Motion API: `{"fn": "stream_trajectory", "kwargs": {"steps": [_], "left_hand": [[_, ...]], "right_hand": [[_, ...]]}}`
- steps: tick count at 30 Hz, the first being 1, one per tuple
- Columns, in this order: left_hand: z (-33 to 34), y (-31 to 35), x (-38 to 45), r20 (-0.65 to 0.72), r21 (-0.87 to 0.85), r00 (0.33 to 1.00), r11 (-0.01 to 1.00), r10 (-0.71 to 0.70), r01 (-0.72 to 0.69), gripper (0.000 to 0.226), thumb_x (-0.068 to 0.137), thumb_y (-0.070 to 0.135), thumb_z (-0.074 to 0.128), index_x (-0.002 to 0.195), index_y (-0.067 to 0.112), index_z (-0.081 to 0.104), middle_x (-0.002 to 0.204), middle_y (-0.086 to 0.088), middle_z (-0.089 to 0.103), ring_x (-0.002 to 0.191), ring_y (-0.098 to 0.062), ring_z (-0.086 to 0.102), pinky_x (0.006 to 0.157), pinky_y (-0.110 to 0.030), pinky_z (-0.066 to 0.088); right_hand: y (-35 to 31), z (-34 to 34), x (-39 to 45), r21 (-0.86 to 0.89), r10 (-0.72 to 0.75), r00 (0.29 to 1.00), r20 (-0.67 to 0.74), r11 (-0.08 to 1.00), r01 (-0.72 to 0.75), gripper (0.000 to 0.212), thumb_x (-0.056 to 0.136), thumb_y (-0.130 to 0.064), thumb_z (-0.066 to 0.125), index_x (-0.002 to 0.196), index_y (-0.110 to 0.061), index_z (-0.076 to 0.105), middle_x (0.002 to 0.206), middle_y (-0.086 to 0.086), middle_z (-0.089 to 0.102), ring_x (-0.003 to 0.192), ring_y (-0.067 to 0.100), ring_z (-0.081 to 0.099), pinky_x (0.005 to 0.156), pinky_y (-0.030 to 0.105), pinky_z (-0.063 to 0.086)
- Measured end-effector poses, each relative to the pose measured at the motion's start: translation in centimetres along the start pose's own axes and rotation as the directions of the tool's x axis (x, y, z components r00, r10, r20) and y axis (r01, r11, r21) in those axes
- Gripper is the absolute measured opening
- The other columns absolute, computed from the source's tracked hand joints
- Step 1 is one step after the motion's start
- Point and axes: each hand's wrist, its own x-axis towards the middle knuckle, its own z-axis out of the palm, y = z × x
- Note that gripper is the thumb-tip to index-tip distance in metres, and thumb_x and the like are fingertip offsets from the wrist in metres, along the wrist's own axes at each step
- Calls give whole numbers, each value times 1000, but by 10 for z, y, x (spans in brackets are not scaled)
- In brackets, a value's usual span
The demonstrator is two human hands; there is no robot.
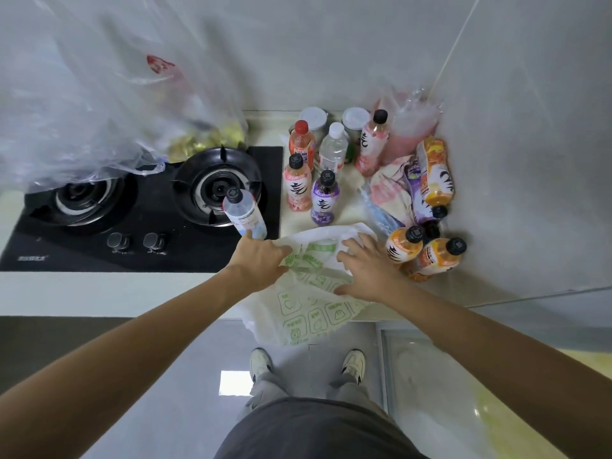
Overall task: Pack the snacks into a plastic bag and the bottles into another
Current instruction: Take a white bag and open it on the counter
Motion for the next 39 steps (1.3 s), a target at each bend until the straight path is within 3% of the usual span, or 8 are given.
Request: {"fn": "stream_trajectory", "kwargs": {"steps": [8, 14, 20, 23, 27, 31, 34, 39], "left_hand": [[24, -6, -6, -21, 5, 999, 999, -47, 47, 56, 107, 52, 28, 117, 14, 69, 126, -5, 58, 120, -25, 49, 104, -41, 35], [27, -1, -12, 118, 174, 976, 972, -181, 159, 31, 89, 41, 64, 116, 25, 67, 130, -8, 57, 131, -30, 44, 124, -53, 11], [42, -3, -19, 160, 187, 956, 959, -244, 214, 107, 76, 66, 68, 159, 30, 11, 161, -29, 4, 151, -48, 0, 116, -72, -5], [46, -2, -27, 71, 154, 972, 966, -222, 209, 123, 66, 80, 67, 159, 28, 5, 160, -29, 5, 150, -48, 6, 115, -73, -7], [45, 1, -41, -99, 134, 984, 978, -149, 162, 99, 77, 70, 66, 153, 19, 28, 159, -26, 12, 148, -49, 8, 116, -72, -4], [56, 1, -51, -220, 99, 974, 995, 46, -24, 70, 71, 23, 79, 134, 14, 53, 146, -21, 44, 143, -43, 30, 120, -64, 13], [74, 0, -52, -220, 47, 963, 988, 156, -149, 67, 59, 11, 86, 122, 18, 63, 116, -8, 63, 112, -32, 54, 109, -54, 38], [76, 8, -55, -55, -18, 998, 999, 38, -39, 29, 89, 25, 62, 116, 28, 73, 114, -1, 67, 123, -29, 49, 116, -67, 16]], "right_hand": [[0, -7, 12, -86, 40, 999, -22, 995, -42, 83, 74, -80, 64, 131, -20, 61, 152, 7, 39, 143, 42, 25, 122, 59, 15], [-6, -16, 19, -191, 121, 991, 52, 975, -109, 100, 69, -82, 67, 143, -17, 49, 166, 18, 7, 148, 53, 11, 121, 68, 2], [-6, -19, 17, -220, 170, 983, 75, 964, -150, 133, 58, -91, 67, 159, -17, 21, 166, 23, -12, 151, 56, 0, 121, 68, -3], [-4, -18, 13, -252, 177, 979, 100, 957, -147, 139, 60, -92, 66, 162, -18, 8, 167, 23, -15, 151, 56, -3, 119, 69, -8], [2, -15, 9, -239, 87, 995, 45, 968, -73, 106, 70, -83, 65, 150, -18, 41, 167, 18, 11, 151, 49, 12, 119, 67, -7], [12, -8, 12, -275, -213, 959, -186, 948, 157, 36, 79, -37, 80, 107, -18, 71, 125, 5, 58, 114, 32, 53, 101, 54, 39], [12, -13, 17, -287, -248, 958, -141, 937, 201, 21, 77, -8, 72, 94, -19, 74, 100, -1, 63, 96, 27, 57, 99, 48, 40], [16, -21, 21, -316, -115, 990, 87, 939, 137, 30, 92, -44, 68, 109, -20, 72, 115, -1, 68, 110, 29, 60, 109, 49, 31]]}}
